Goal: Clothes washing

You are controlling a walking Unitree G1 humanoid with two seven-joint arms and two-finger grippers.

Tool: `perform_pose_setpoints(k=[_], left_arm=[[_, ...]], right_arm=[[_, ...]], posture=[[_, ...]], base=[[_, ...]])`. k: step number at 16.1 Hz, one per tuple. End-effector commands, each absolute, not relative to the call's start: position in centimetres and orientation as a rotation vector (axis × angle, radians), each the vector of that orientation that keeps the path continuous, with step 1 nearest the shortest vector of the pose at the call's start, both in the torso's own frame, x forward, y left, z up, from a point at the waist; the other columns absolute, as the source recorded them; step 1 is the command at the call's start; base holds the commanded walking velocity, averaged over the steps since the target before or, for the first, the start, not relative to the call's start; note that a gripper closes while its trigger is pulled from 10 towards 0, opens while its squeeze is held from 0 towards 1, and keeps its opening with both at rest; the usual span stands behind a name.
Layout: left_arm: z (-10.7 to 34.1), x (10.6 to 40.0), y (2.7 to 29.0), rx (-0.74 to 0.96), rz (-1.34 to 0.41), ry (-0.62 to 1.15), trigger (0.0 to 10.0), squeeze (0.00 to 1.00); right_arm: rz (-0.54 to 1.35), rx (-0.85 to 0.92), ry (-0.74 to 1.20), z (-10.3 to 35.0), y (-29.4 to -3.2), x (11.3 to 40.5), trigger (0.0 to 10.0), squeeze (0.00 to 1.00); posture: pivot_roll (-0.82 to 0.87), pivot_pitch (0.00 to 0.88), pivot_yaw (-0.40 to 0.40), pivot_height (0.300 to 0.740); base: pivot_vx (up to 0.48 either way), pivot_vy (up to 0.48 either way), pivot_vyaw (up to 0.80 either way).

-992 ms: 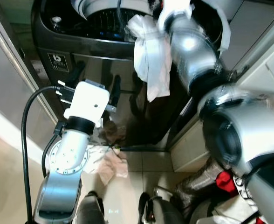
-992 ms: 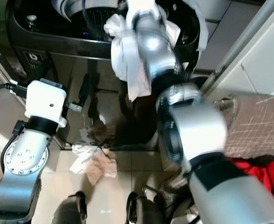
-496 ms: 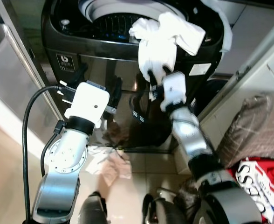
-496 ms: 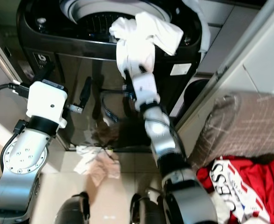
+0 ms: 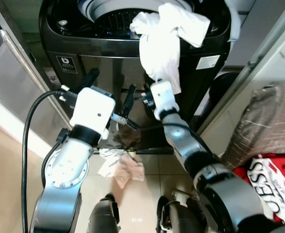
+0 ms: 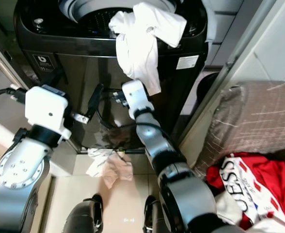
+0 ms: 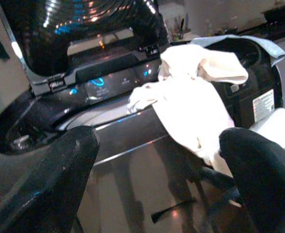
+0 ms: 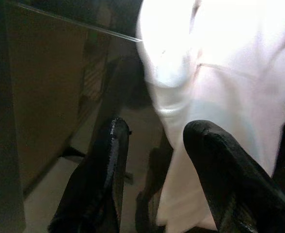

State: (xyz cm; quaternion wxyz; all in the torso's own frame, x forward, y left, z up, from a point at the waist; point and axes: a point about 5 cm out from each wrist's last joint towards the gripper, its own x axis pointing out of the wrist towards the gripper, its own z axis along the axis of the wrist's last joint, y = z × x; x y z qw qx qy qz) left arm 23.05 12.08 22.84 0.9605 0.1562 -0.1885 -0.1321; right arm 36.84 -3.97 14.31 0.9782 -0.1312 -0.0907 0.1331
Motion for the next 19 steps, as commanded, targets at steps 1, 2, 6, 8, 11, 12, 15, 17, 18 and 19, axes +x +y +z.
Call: perform_pose_setpoints(k=[1, 2, 6, 8, 11, 12, 15, 17, 18, 19], left_arm=[[23.1, 22.3, 11.9, 0.297, -0.282, -0.383, 10.0, 0.0], [23.1, 22.2, 12.0, 0.296, -0.28, -0.381, 10.0, 0.0], [23.2, 21.2, 12.0, 0.303, -0.273, -0.351, 10.0, 0.0], [23.2, 20.8, 12.1, 0.295, -0.276, -0.342, 10.0, 0.0], [23.1, 20.5, 12.0, 0.308, -0.264, -0.336, 10.0, 0.0], [23.1, 20.5, 12.0, 0.308, -0.264, -0.336, 10.0, 0.0], [23.1, 20.5, 11.9, 0.309, -0.263, -0.332, 10.0, 0.0], [23.1, 20.5, 11.9, 0.313, -0.258, -0.328, 10.0, 0.0], [23.1, 20.4, 11.9, 0.312, -0.259, -0.325, 10.0, 0.0], [23.1, 20.4, 11.8, 0.31, -0.257, -0.321, 10.0, 0.0]], right_arm=[[0.265, -0.285, -0.122, 13.5, -3.7, 36.8, 10.0, 0.0], [0.267, -0.288, -0.108, 13.5, -3.6, 36.9, 10.0, 0.0], [0.251, -0.302, -0.019, 12.7, -3.5, 37.0, 10.0, 0.0], [0.237, -0.302, 0.003, 12.9, -3.6, 37.2, 10.0, 0.0], [0.176, -0.3, 0.013, 13.2, -4.4, 37.7, 10.0, 0.0], [0.176, -0.3, 0.013, 13.2, -4.4, 37.7, 10.0, 0.0], [0.068, -0.318, 0.036, 13.1, -6.1, 38.1, 10.0, 0.0], [-0.127, -0.366, 0.055, 13.3, -9.2, 38.6, 10.0, 0.0], [-0.177, -0.368, 0.034, 13.8, -9.9, 38.8, 10.0, 0.0], [-0.206, -0.384, 0.009, 14.3, -10.4, 39.0, 10.0, 0.0]], posture=[[0.23, 0.315, -0.004, 0.74], [0.24, 0.323, -0.004, 0.74], [0.26, 0.35, -0.001, 0.74], [0.27, 0.359, 0.003, 0.74], [0.27, 0.367, 0.008, 0.74], [0.27, 0.367, 0.008, 0.74], [0.27, 0.376, 0.01, 0.74], [0.26, 0.38, 0.006, 0.74], [0.26, 0.381, 0.004, 0.74], [0.26, 0.381, 0.004, 0.74]], base=[[0.24, 0.416, 0.0], [0.251, 0.409, 0.0], [0.246, 0.413, 0.0], [0.315, 0.351, 0.0], [0.154, 0.0, 0.0], [0.0, 0.0, 0.0], [0.0, 0.0, 0.0], [0.0, 0.0, 0.0], [0.0, 0.0, 0.0], [0.0, 0.0, 0.0]])
